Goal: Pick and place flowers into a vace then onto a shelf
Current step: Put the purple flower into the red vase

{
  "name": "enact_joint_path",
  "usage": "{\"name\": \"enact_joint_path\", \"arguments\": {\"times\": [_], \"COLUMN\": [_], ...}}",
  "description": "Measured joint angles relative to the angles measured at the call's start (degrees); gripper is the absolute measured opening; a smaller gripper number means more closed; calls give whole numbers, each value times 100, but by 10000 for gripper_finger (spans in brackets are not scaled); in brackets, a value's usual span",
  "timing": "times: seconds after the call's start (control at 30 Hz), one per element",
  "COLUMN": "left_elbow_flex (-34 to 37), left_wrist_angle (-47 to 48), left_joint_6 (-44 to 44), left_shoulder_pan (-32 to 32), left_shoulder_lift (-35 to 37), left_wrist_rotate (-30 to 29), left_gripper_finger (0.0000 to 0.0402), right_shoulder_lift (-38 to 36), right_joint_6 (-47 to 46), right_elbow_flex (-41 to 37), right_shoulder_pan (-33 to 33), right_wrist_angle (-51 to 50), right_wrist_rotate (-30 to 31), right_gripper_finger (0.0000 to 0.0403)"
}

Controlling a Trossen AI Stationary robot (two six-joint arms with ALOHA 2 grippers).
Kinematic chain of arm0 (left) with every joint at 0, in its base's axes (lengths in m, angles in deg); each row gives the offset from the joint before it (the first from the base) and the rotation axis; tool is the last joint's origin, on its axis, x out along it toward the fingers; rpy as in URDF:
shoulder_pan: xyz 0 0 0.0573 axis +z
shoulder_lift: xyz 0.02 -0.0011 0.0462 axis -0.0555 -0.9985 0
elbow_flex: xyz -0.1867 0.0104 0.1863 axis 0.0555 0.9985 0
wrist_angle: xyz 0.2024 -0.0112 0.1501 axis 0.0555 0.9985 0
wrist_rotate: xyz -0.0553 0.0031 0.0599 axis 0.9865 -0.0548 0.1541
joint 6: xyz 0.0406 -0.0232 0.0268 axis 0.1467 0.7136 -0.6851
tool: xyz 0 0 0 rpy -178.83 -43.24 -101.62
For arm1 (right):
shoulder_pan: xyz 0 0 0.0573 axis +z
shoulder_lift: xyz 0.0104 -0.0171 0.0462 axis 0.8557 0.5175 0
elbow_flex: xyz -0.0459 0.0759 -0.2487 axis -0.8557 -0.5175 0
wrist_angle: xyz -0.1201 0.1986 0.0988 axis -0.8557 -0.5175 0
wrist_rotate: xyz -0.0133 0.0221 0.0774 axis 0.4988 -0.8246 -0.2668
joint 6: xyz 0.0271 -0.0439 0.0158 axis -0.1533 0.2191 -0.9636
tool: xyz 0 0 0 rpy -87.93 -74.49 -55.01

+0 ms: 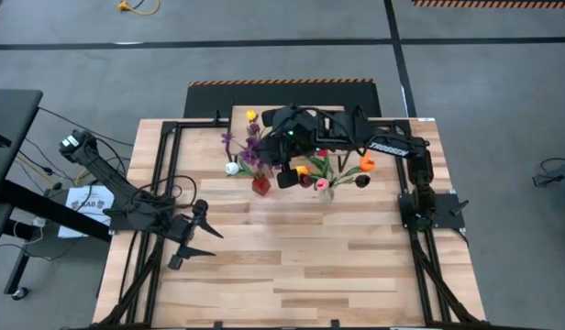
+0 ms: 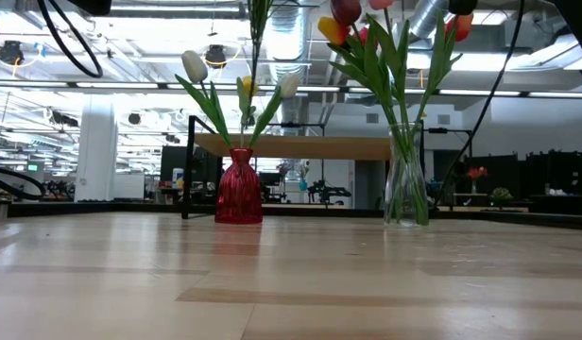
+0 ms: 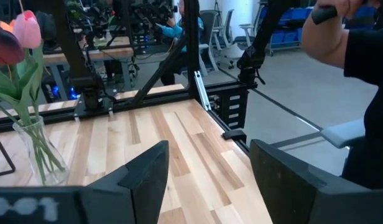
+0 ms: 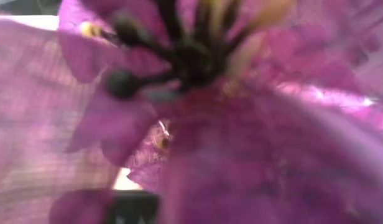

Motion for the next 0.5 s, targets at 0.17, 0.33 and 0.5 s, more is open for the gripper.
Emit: {"name": "enact_joint_path", "arguments": {"times": [0.17,0.33,0.5], "left_elbow_flex": [0,0,0], "left_wrist_angle": [13,56,54], "left_joint_6": [2,2,-32], "left_shoulder_pan": [2,1,0], "left_shoulder_lift": [161,258,264], "left_wrist_rotate": [-2,-4,-7], "left_gripper_finger": [215,215,215], "right_shoulder_lift": [21,21,101], "right_joint_6": [122,122,122], "right_elbow_flex": [0,-2,5], "right_shoulder_pan": [-27,-28,-65], "right_wrist_angle": [20,65,115], "right_wrist_rotate": [-43,-162,-188], "right_gripper_finger": [0,0,0]}}
